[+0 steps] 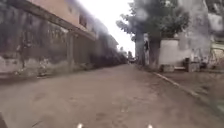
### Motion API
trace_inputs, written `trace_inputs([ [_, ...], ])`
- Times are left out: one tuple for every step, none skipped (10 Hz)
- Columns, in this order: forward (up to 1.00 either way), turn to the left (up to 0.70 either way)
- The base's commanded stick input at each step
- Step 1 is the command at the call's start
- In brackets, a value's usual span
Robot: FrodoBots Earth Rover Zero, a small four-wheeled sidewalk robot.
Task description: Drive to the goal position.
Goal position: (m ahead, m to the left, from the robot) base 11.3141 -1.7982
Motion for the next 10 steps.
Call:
trace_inputs([
  [1.00, 0.07],
  [1.00, 0.07],
  [1.00, 0.07],
  [1.00, 0.07],
  [1.00, 0.07],
  [1.00, 0.07],
  [1.00, -0.13],
  [1.00, -0.33],
  [1.00, -0.33],
  [1.00, -0.33],
])
